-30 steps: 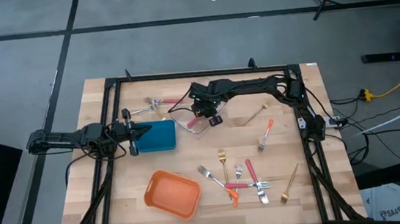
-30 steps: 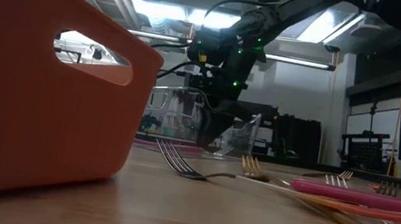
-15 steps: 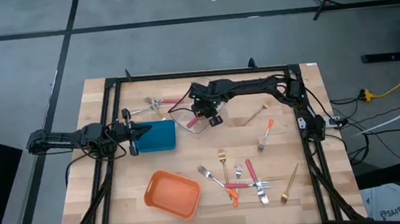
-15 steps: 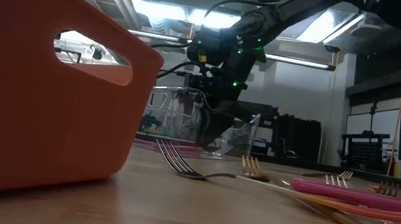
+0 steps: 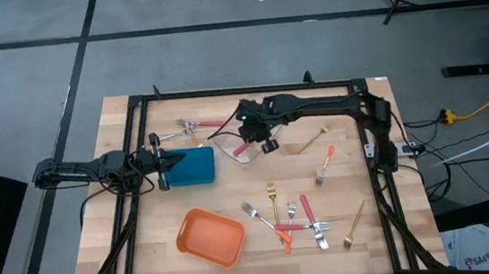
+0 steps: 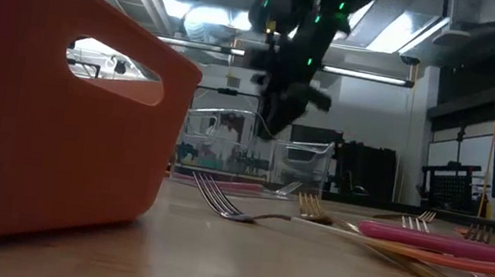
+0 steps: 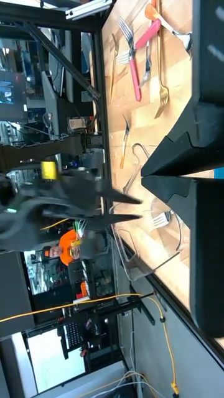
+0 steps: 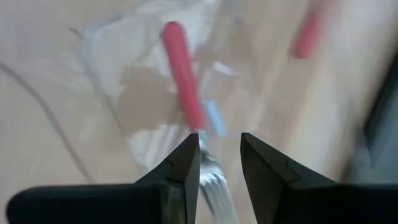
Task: Sort silverware by color (type)
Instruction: Put the gold fork into the orange bin
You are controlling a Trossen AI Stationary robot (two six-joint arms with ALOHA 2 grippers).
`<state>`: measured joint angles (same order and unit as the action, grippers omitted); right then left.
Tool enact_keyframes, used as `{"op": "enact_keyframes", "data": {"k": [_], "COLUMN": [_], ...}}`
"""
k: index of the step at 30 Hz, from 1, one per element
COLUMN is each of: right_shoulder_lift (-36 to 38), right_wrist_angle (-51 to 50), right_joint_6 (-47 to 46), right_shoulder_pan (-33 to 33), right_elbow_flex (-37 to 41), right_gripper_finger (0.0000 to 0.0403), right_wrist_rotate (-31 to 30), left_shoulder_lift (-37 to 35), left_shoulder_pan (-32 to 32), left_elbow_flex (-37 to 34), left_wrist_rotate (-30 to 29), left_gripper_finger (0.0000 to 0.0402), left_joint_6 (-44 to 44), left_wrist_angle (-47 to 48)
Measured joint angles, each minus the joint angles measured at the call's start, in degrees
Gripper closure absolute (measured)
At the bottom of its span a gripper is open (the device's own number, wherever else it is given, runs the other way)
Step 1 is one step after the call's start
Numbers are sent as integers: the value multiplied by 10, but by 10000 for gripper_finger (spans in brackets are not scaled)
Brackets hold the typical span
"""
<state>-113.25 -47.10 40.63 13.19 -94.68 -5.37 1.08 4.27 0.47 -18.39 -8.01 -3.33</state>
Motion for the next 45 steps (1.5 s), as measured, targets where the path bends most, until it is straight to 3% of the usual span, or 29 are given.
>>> {"op": "enact_keyframes", "data": {"k": [5, 17, 30, 45], "right_shoulder_lift": [68, 241, 342, 447], "right_wrist_angle": [-46, -196, -316, -238], "right_joint_6": [-13, -86, -209, -209], "right_shoulder_pan": [-9, -8, -8, -8], "right_elbow_flex": [-1, -1, 1, 199], "right_gripper_finger": [297, 297, 297, 297], "right_wrist_rotate": [-39, -61, -58, -46], "left_shoulder_lift": [0, 0, 0, 0], "left_shoulder_pan": [0, 0, 0, 0], "left_elbow_flex": [0, 0, 0, 0], "left_wrist_rotate": [0, 0, 0, 0], "left_gripper_finger": [401, 401, 401, 401], "left_joint_6": [0, 0, -1, -1], "left_wrist_angle": [0, 0, 0, 0]}}
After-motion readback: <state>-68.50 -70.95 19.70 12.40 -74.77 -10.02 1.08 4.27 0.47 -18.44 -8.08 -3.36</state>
